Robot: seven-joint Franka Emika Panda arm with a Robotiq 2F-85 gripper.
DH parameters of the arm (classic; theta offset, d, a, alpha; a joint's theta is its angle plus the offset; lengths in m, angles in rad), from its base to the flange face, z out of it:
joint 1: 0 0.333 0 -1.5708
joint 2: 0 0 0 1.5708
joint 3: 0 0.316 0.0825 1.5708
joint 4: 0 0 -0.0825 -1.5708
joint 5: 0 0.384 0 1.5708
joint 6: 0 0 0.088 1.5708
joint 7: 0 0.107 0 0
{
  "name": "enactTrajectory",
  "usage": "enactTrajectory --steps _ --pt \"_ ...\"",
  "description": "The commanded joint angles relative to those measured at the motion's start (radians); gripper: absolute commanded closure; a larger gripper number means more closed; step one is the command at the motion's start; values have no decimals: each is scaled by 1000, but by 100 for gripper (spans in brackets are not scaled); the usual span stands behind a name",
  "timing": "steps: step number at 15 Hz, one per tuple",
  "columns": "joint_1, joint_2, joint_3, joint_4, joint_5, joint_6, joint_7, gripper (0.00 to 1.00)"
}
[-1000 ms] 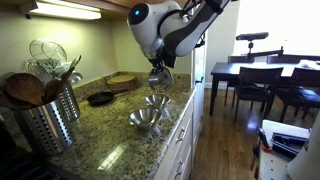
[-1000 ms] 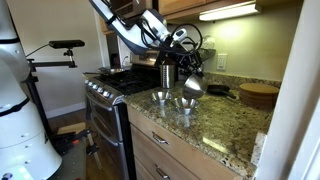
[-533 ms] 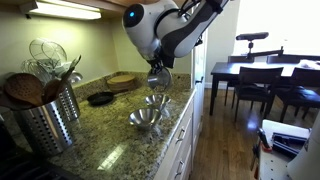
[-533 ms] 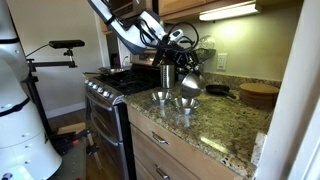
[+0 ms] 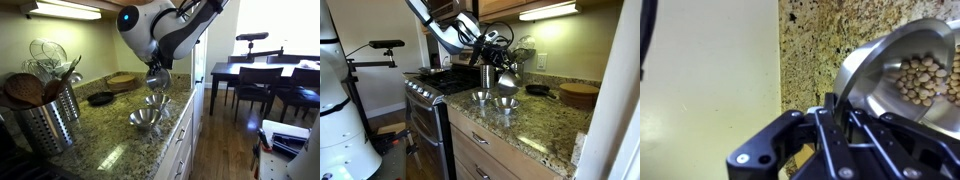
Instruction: Empty the bowl at the back into the bowl on the right
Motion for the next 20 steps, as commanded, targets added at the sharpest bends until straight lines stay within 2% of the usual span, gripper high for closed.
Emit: enactTrajectory --steps 1,20 --pt "17 -8 4 -15 -49 -56 38 92" --pt "50 7 42 -24 -169 -176 42 92"
